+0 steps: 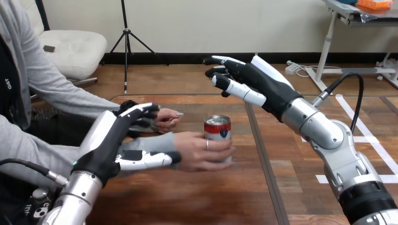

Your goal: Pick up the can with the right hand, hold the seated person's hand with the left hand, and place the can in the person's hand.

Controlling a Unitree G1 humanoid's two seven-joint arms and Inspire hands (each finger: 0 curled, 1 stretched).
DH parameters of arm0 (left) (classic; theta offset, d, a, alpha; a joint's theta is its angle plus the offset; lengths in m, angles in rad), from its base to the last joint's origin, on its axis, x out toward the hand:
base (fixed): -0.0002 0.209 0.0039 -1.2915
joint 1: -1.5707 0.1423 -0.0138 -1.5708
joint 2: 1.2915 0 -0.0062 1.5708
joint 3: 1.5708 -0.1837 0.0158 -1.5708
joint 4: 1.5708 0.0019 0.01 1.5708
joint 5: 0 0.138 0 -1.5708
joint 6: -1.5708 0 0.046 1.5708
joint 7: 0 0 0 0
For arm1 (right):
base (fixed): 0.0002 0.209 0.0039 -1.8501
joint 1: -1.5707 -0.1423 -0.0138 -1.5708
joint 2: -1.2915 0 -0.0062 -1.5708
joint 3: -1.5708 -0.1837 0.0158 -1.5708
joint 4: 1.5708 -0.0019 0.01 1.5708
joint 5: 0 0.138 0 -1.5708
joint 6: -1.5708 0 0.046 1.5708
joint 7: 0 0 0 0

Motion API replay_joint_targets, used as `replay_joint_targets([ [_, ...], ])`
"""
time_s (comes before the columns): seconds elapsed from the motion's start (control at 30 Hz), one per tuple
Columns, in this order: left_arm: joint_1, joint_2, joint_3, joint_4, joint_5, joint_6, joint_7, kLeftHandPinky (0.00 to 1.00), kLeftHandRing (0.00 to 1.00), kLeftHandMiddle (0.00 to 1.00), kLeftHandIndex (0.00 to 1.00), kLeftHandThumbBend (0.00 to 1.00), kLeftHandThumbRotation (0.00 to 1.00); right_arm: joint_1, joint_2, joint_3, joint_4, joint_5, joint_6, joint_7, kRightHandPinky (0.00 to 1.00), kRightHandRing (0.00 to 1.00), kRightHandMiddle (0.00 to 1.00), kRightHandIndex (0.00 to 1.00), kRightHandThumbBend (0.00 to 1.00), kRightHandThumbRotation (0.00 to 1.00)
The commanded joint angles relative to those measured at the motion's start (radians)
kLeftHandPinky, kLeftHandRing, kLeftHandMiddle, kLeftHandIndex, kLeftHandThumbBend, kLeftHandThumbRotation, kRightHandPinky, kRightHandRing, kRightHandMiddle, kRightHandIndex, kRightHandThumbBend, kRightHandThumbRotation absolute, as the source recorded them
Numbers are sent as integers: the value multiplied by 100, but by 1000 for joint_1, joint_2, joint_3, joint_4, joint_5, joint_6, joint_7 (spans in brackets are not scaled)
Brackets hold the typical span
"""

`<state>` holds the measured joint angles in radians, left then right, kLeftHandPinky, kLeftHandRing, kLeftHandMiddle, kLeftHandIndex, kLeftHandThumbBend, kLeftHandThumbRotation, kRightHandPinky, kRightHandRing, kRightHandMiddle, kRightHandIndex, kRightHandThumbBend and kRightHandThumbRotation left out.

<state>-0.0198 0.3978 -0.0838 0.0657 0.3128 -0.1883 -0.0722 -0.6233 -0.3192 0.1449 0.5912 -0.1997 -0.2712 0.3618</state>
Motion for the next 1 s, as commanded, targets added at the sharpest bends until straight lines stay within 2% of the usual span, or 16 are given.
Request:
replay_joint_targets([
  [0.0, -11, -5, -7, -18, -39, -30, -42, 73, 91, 93, 91, 100, 85, 14, -19, -27, -49, 20, 5, -4, 68, 84, 86, 90, 100, 100],
  [0.2, -6, 3, 1, -20, -66, -42, -81, 74, 92, 94, 92, 100, 90, 32, -20, -29, -59, 27, 3, -5, 68, 84, 87, 91, 100, 100],
  [0.53, 2, -10, 14, -7, -97, -71, -107, 77, 92, 95, 95, 100, 95, 59, -21, -34, -79, 31, -6, -6, 71, 85, 87, 92, 100, 100],
  [0.83, 5, -42, 28, 11, -133, -84, -92, 78, 93, 95, 96, 100, 99, 101, -12, -46, -106, 45, -37, -23, 72, 85, 88, 92, 100, 100],
  [0.97, 17, -81, 45, 7, -164, -77, -67, 78, 94, 95, 95, 100, 99, 133, -3, -52, -130, 53, -53, -43, 72, 85, 88, 91, 100, 100],
])
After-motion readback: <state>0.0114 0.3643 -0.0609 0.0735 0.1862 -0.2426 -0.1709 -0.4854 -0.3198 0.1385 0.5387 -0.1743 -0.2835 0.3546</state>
